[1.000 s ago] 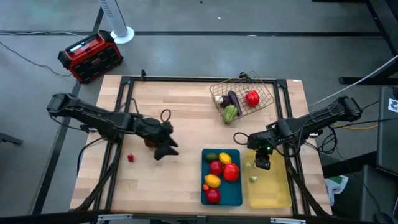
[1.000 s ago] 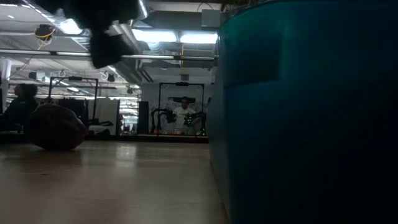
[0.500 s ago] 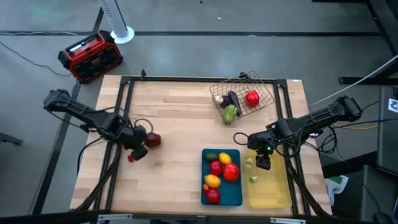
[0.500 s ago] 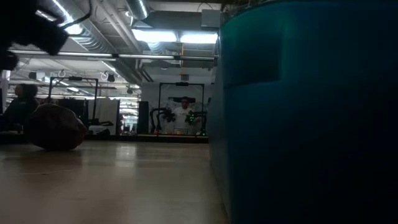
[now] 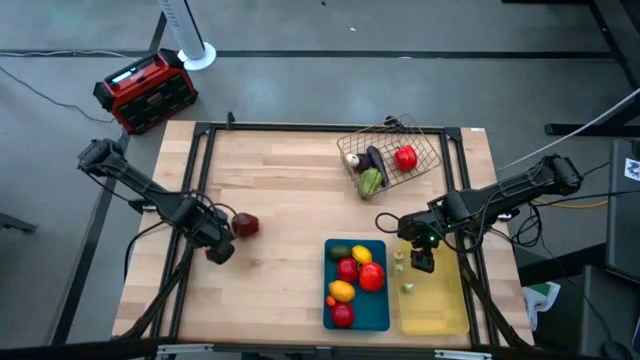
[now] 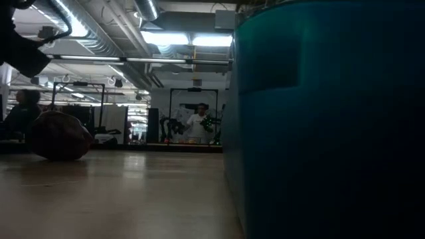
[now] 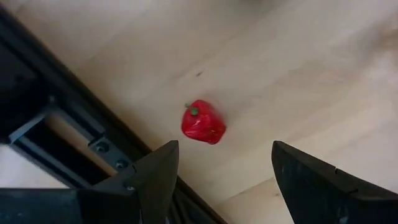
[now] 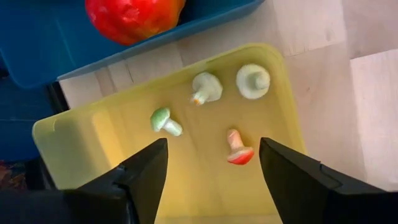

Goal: Sort produce into baskets
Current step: Put the red chili pepper into the yellow bin

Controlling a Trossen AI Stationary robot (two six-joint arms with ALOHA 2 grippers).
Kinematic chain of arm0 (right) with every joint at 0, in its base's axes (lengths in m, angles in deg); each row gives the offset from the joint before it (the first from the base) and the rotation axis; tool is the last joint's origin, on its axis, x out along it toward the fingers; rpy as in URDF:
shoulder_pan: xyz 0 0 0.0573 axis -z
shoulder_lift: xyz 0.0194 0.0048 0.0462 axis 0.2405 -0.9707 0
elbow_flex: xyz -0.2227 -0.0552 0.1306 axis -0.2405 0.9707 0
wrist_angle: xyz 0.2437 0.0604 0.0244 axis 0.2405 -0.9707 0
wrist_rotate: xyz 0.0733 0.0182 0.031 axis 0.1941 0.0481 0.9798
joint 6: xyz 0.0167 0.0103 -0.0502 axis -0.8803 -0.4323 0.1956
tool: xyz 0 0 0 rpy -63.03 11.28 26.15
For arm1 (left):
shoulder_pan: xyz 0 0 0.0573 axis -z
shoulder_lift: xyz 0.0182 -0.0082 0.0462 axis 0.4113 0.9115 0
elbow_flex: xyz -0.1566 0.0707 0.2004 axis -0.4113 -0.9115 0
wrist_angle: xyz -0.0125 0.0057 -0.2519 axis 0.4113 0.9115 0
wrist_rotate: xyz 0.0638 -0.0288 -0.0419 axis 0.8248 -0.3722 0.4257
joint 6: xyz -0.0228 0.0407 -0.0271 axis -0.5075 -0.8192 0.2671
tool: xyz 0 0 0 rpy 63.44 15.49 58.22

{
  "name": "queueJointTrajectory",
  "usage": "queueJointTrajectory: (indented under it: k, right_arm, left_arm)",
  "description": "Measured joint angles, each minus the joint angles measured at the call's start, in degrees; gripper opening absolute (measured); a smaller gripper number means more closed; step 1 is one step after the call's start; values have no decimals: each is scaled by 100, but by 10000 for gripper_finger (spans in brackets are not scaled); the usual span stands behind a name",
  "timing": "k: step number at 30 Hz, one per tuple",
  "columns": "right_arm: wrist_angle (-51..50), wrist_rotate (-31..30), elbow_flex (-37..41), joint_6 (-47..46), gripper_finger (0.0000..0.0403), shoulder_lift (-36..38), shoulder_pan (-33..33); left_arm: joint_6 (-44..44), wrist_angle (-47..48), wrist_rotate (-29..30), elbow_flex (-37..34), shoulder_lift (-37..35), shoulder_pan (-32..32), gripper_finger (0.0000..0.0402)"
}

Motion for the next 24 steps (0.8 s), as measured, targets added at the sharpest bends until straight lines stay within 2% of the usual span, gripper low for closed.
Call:
queueJointTrajectory:
  k: [7,20,24]
  right_arm:
    - [22,-226,0,2,253,0,0]
    - [22,-290,0,1,253,0,0]
    - [22,-351,0,2,253,0,0]
  left_arm:
    - [409,8,-2,0,666,207,251]
    - [432,-623,-4,-4,1893,618,250]
    - [463,-651,-4,-7,2213,712,237]
